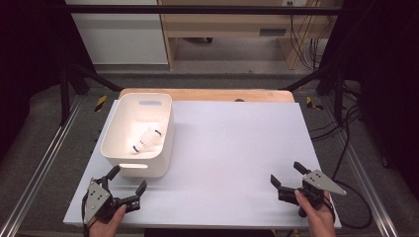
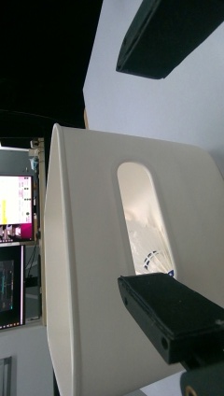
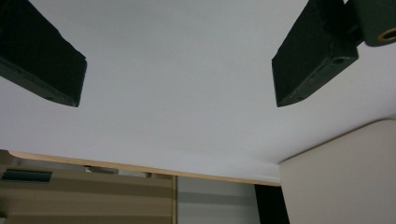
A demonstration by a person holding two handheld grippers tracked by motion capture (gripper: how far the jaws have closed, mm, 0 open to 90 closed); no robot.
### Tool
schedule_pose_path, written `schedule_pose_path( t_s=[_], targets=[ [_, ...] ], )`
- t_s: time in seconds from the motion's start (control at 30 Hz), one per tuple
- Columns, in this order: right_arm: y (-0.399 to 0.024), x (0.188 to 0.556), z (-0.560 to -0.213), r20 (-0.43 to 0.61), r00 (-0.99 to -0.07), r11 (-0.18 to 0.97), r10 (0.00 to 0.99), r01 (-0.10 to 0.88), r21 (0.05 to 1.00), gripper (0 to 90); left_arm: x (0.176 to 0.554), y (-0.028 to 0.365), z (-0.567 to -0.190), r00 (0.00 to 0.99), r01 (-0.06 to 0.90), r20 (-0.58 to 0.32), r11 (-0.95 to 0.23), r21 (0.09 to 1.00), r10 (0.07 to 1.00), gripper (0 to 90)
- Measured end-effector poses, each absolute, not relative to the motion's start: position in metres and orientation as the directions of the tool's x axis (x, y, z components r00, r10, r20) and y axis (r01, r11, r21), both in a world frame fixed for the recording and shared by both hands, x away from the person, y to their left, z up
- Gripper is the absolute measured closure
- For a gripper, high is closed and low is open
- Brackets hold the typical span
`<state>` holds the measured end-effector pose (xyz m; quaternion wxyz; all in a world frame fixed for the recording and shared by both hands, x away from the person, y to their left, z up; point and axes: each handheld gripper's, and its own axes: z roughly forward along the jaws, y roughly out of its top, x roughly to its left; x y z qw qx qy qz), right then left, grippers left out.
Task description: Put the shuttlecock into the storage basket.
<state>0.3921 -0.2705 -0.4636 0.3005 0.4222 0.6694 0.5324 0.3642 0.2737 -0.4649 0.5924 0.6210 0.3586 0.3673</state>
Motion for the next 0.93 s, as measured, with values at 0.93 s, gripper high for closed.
schedule_pose_path(
  t_s=[0.93],
  targets=[
    [-0.240,0.411,-0.474,-0.024,-0.534,0.116,0.845,0.138,0.984,3.1,0.364,0.267,-0.464,0.496,0.008,0.037,-0.048,0.999,0.867,0.5]
  ],
)
